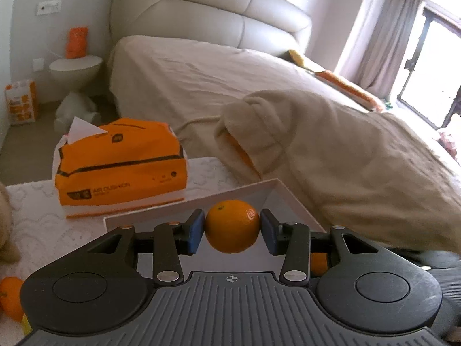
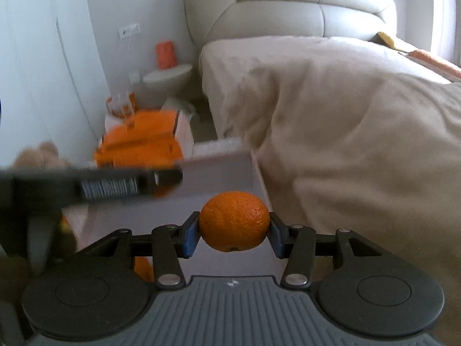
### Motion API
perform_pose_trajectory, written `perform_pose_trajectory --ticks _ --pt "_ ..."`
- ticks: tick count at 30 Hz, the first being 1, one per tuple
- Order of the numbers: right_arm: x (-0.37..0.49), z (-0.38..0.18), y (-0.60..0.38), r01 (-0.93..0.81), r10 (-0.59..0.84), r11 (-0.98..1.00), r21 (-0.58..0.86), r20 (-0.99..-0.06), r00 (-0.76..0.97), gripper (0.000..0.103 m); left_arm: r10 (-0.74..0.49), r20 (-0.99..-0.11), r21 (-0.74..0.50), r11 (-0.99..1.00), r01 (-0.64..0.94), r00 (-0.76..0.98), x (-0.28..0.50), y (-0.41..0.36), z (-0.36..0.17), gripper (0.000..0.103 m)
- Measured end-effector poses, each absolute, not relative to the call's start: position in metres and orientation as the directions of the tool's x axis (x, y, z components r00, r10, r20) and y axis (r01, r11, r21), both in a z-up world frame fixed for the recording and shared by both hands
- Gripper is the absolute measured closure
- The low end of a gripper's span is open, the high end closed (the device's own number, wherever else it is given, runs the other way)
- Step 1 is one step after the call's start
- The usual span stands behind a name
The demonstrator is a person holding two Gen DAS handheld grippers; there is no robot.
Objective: Organize fruits
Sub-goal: 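Carry the large orange into the pink box and open the right gripper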
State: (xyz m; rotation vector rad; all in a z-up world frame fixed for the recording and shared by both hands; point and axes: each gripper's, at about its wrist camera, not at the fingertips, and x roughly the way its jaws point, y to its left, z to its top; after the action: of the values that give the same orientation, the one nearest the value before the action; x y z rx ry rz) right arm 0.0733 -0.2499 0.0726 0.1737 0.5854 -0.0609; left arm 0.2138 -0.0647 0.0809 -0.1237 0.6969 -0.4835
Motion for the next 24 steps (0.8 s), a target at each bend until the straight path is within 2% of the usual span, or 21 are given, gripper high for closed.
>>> perform_pose_trajectory --ticks 4,7,9,13,18,22,24 --pt "0.079 0.058 -0.251 0.113 0.030 0.973 0.202 -0.592 0.805 0.053 -0.490 -0.591 -0.280 0.870 0.406 0.641 0.207 -0.057 0.083 0.056" --pt "0.071 0.058 -0.250 0.118 0.019 0.972 0.202 -0.572 0.820 0.047 -0.404 -0.648 -0.140 0.896 0.421 0.646 0.203 -0.072 0.077 0.056" --pt "0.062 0.060 -0.246 0.127 -0.003 0.975 0.185 -0.553 0.833 0.040 -0.379 -0.631 -0.087 0.901 0.424 0.677 0.196 -0.077 0.079 0.056" --pt "0.049 0.059 -0.241 0.139 -0.043 0.980 0.142 -0.530 0.847 0.036 -0.386 -0.608 -0.119 0.909 0.400 0.694 0.190 -0.074 0.088 0.056" --pt "0.039 0.057 -0.238 0.114 -0.018 0.982 0.149 -0.527 0.850 0.035 -0.361 -0.595 -0.072 0.914 0.400 0.718 0.174 -0.066 0.094 0.056" --pt "0.032 0.054 -0.231 0.109 -0.037 0.988 0.110 -0.516 0.856 0.035 -0.375 -0.532 -0.140 0.923 0.358 0.759 0.135 -0.019 0.098 0.055" --pt "0.029 0.053 -0.223 0.103 -0.057 0.992 0.067 -0.494 0.868 0.035 -0.314 -0.504 -0.145 0.949 0.280 0.804 0.112 0.014 0.098 0.055"
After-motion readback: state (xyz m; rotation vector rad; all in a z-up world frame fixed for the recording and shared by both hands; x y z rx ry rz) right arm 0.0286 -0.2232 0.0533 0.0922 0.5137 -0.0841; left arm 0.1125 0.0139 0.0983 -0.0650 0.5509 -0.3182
